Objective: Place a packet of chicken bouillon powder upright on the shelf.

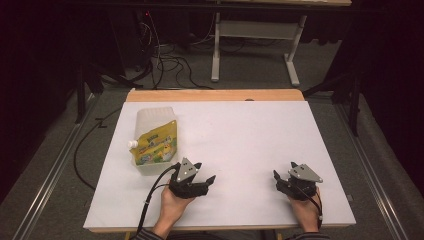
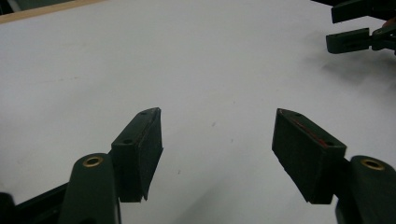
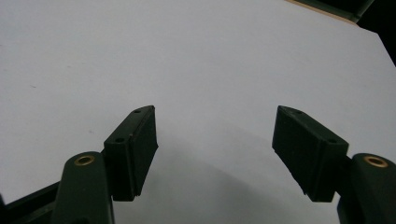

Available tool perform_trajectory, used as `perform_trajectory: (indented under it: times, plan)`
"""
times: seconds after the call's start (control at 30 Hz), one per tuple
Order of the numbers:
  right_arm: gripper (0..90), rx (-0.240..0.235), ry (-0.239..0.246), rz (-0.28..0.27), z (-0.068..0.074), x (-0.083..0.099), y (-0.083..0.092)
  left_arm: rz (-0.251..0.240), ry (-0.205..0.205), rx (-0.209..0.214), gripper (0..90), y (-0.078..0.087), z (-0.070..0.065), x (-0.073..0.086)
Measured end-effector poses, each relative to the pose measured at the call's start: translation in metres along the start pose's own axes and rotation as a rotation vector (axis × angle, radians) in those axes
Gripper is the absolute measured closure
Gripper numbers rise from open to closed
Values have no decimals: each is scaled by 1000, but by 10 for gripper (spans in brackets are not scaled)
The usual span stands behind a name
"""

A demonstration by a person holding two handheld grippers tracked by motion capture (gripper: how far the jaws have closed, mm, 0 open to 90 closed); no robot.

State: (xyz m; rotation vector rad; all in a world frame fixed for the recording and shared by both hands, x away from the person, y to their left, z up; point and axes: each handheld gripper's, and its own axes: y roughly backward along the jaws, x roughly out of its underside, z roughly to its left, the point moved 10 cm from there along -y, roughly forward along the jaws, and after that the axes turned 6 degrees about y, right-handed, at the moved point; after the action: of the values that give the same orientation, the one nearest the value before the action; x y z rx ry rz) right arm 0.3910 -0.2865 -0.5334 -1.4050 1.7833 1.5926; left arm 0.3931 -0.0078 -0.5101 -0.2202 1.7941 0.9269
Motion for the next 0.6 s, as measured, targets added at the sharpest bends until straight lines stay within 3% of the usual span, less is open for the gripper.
perform_trajectory:
  times: [0.6]
  plan:
    - [312,-2,2,0,0,0,0,-7,33,-6,349,-15,6,1]
